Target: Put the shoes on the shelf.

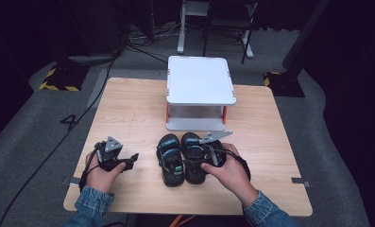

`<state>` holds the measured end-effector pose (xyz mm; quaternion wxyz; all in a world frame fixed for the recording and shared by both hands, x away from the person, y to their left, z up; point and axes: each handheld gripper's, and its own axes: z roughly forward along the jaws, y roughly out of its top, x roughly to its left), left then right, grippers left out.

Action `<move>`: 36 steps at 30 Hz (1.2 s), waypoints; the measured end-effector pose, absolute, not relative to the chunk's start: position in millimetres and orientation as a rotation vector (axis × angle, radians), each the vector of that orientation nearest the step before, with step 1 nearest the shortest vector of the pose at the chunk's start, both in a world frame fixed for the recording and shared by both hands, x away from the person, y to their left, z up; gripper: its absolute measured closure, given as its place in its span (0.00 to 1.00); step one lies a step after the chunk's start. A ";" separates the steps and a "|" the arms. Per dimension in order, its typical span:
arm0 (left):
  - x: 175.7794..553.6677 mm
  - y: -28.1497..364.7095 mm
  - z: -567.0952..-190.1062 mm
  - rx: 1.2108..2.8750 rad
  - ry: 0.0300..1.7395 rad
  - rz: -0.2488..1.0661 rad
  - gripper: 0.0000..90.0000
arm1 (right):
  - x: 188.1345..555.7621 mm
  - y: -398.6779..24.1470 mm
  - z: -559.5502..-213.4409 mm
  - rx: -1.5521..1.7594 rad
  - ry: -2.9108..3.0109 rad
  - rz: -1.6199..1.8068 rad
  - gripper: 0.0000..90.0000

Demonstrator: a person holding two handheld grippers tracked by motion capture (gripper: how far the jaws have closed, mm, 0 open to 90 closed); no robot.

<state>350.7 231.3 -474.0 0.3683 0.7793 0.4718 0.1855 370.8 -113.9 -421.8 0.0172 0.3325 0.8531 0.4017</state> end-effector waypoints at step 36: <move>341.7 239.4 -481.9 2.027 1.216 0.478 0.28 | 363.9 -77.4 -452.8 1.126 2.575 0.910 0.81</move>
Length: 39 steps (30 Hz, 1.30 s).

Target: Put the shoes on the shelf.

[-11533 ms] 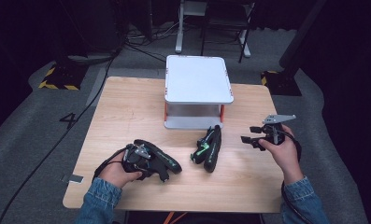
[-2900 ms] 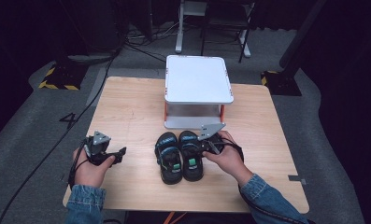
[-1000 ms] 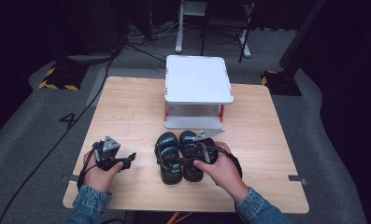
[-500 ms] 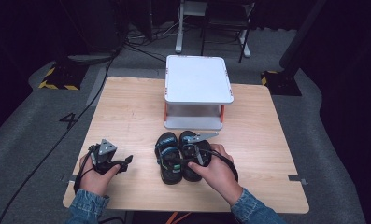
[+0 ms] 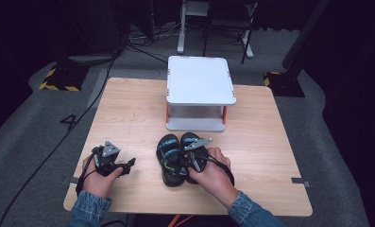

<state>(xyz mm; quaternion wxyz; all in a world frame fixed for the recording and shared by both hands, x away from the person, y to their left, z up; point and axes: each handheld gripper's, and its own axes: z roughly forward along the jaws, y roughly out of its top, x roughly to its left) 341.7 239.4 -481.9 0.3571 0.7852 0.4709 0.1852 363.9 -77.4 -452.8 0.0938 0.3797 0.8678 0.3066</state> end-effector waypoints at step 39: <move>341.8 242.7 -487.3 2.026 1.223 0.476 0.28 | 456.5 -129.9 -400.2 1.314 2.286 1.020 0.90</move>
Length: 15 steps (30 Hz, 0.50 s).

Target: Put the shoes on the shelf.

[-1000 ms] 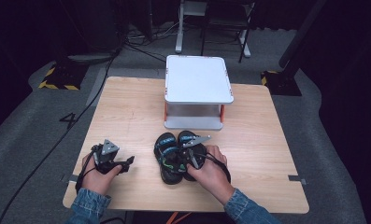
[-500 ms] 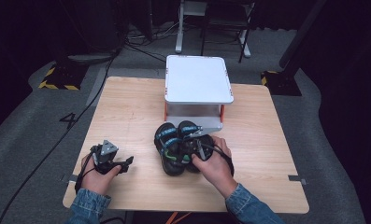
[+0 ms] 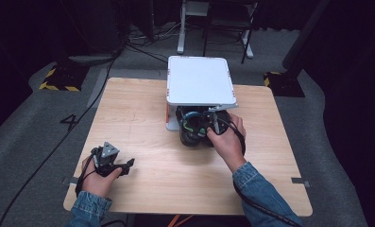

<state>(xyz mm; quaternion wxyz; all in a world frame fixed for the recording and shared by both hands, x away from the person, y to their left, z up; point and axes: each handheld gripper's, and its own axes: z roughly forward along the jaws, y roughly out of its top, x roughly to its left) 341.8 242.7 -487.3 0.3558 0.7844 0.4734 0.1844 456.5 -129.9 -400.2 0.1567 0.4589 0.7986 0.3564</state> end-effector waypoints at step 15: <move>342.7 242.4 -488.6 2.032 1.217 0.474 0.28 | 497.2 -109.5 -436.1 1.329 2.209 0.967 0.90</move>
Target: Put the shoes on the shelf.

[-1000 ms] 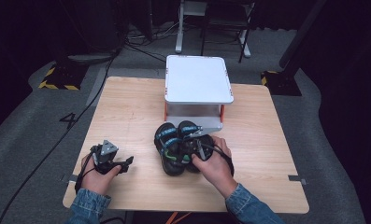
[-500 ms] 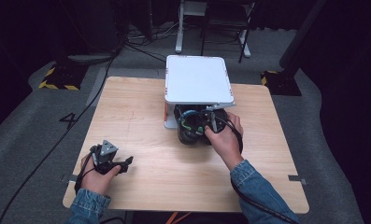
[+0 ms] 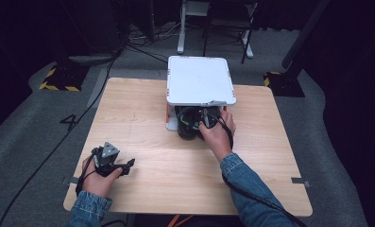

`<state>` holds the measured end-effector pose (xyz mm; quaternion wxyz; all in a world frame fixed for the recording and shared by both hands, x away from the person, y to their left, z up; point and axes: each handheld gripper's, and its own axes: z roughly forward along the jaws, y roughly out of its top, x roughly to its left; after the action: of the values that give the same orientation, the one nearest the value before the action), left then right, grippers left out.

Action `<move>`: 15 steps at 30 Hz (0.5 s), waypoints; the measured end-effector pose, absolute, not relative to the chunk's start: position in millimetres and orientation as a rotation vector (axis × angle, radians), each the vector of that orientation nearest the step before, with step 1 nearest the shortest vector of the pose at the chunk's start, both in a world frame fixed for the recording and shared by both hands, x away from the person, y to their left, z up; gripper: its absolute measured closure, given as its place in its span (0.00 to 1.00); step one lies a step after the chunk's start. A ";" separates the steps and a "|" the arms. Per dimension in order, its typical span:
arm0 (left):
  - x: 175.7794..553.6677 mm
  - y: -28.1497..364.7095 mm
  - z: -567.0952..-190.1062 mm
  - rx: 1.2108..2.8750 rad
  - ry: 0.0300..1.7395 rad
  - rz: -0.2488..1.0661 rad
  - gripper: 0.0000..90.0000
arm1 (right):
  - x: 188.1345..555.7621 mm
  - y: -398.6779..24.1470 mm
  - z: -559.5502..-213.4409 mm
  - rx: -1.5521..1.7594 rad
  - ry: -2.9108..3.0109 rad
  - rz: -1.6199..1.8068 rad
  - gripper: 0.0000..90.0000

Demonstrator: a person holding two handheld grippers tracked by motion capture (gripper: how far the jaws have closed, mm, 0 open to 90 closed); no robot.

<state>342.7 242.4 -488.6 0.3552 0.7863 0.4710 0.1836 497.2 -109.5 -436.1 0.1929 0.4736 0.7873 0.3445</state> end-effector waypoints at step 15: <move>343.9 237.8 -488.5 2.027 1.208 0.469 0.28 | 499.6 -114.2 -437.4 1.116 2.028 1.118 0.50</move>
<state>343.9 237.8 -488.5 0.3594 0.7862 0.4686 0.1818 499.6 -114.2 -437.4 0.2817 0.4164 0.7571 0.4173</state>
